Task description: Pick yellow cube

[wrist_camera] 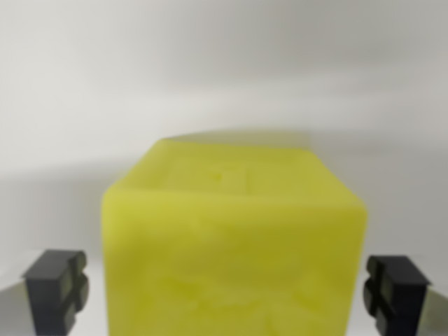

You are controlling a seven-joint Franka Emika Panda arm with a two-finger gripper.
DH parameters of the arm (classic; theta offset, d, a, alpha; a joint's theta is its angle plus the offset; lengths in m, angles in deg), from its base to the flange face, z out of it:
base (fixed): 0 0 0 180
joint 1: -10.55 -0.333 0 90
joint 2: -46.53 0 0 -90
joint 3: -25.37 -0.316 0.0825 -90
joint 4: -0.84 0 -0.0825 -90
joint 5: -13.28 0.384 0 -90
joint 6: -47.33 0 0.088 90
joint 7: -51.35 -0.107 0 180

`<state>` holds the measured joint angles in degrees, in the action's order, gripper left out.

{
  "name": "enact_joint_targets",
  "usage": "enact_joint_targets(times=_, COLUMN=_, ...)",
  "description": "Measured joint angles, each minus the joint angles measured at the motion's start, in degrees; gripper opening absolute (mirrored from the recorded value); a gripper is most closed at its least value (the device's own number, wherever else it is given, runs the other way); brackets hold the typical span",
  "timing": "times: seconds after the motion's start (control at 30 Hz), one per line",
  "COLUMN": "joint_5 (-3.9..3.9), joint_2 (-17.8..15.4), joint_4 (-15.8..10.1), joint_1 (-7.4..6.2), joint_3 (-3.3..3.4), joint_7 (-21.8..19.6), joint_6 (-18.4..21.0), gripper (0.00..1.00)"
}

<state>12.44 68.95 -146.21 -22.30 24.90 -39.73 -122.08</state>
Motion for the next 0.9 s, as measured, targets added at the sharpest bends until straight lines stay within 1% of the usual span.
enact_joint_targets(times=0.17, joint_5=-0.22, joint_2=1.63, joint_4=0.47, joint_1=0.04, joint_3=0.00, joint_7=-0.20, joint_6=-1.13, gripper=1.00)
enact_joint_targets(times=0.2, joint_5=-0.39, joint_2=1.73, joint_4=0.53, joint_1=0.12, joint_3=-0.03, joint_7=-0.33, joint_6=-1.22, gripper=0.00)
enact_joint_targets(times=0.3, joint_5=-0.39, joint_2=1.53, joint_4=0.46, joint_1=0.12, joint_3=-0.04, joint_7=-0.33, joint_6=-1.09, gripper=0.00)
enact_joint_targets(times=0.43, joint_5=-0.38, joint_2=0.29, joint_4=0.11, joint_1=0.13, joint_3=-0.08, joint_7=-0.30, joint_6=-0.23, gripper=0.00)
enact_joint_targets(times=0.9, joint_5=0.23, joint_2=-6.20, joint_4=-1.45, joint_1=-0.01, joint_3=-0.06, joint_7=0.17, joint_6=4.71, gripper=0.00)
